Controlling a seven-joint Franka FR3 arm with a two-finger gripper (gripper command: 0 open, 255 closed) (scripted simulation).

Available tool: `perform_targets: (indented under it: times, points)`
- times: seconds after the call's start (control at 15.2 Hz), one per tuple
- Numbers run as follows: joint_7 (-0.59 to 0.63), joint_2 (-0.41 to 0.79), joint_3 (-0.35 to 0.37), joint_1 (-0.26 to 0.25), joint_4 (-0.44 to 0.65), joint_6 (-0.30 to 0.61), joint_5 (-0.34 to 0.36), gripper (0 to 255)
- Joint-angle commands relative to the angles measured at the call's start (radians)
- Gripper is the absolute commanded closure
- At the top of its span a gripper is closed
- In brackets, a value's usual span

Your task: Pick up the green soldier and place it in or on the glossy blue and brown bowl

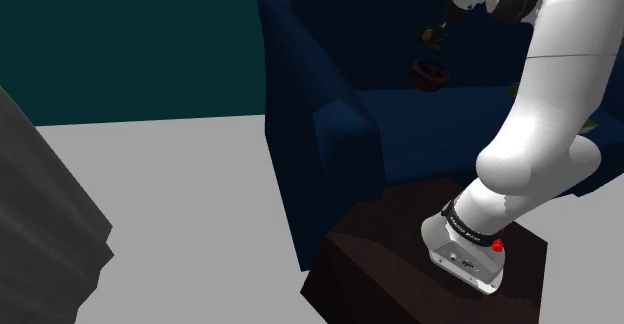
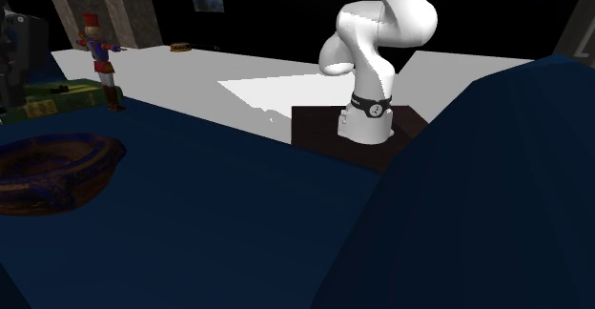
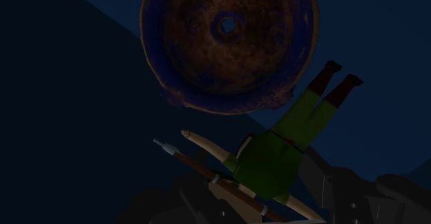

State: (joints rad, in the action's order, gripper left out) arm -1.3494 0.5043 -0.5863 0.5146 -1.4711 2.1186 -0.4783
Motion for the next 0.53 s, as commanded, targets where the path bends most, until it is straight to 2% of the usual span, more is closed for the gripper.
perform_targets:
  times: [0.0, 0.13, 0.46]
  points:
    - [-0.040, 0.044, 0.005, 0.061, 0.075, -0.041, -0.025, 255]
    - [-0.071, 0.098, 0.012, 0.125, 0.161, -0.083, -0.050, 255]
    - [-0.090, 0.110, 0.022, 0.121, 0.113, -0.027, -0.064, 255]
